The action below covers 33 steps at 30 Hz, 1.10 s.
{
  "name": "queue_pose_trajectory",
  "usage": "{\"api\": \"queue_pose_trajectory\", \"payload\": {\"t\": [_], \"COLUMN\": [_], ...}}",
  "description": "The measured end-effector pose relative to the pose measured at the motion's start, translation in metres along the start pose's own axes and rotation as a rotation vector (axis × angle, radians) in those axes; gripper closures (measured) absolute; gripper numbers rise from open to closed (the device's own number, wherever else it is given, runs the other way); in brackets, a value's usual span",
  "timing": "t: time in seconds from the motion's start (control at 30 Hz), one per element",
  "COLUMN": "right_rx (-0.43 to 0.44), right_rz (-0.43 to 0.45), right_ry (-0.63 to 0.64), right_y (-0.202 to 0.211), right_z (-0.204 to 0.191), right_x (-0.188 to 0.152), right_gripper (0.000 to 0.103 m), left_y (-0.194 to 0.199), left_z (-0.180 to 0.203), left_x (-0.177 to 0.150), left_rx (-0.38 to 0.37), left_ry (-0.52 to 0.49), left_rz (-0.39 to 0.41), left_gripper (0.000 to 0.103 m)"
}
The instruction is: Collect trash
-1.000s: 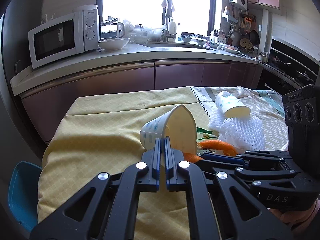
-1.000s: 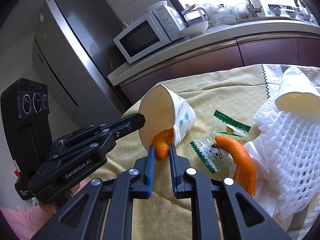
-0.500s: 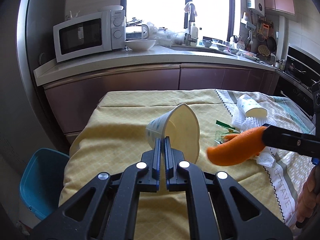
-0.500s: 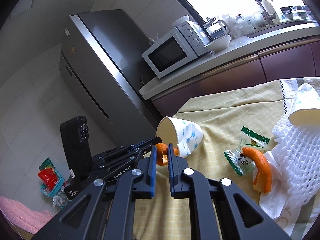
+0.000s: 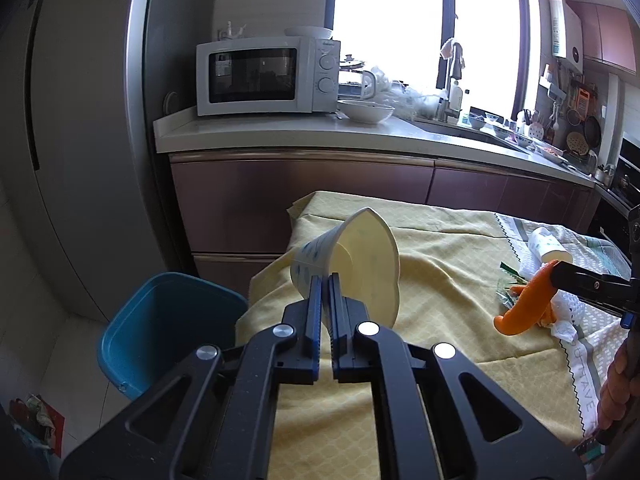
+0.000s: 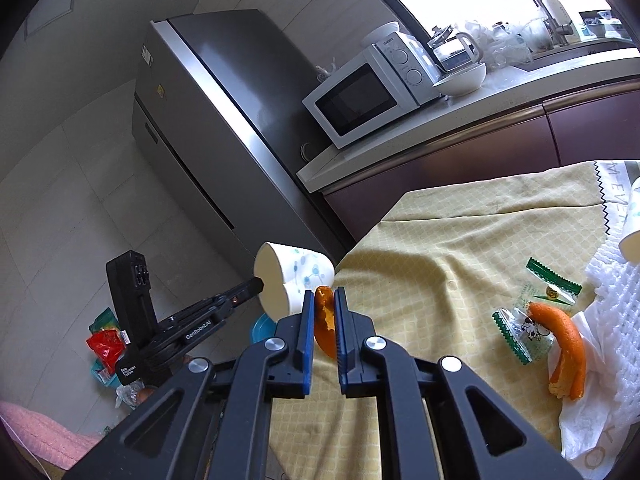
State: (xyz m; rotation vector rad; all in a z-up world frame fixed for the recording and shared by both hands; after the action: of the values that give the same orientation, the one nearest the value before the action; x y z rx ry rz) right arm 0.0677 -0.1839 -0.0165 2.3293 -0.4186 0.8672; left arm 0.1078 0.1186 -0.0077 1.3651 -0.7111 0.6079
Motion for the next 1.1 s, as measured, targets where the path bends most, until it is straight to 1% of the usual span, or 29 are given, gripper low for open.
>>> {"api": "queue_pose_trajectory", "payload": {"t": [0.37,0.53,0.77,1.1], "right_rx": [0.025,0.045,0.066,0.088], "right_rz": [-0.061,-0.086,-0.122,-0.163], "right_ry": [0.042,0.058,0.076,0.102], "right_y": [-0.036,-0.052,-0.075,-0.101], "right_z": [-0.021,-0.032,-0.043,-0.056], "right_x": [0.006,0.009,0.013,0.018], "right_gripper": [0.095,0.095,0.095,0.095], "left_y": [0.025,0.031,0.036,0.036], "left_z": [-0.057,-0.076,-0.093,-0.104], "left_x": [-0.015,-0.022,-0.031,-0.036], "left_rx": [0.091,0.110,0.131,0.159], "left_ry": [0.079,0.114,0.142,0.163], "left_rz": [0.006,-0.002,-0.003,-0.015], "left_gripper": [0.099,0.099,0.099,0.099]}}
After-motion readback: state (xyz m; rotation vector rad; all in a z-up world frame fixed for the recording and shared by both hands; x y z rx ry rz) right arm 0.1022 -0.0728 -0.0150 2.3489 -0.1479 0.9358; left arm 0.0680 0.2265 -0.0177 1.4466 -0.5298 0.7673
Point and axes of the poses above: each gripper's, at about its wrist camera, not at the fingertips, and y roughly against the way its jaws point, z to its right, x to its top, the point moved 1 cm from there along -y, roughly the way its jaws point, and after that the axes turned 9 degrees about -z, right-handed, at the moved point
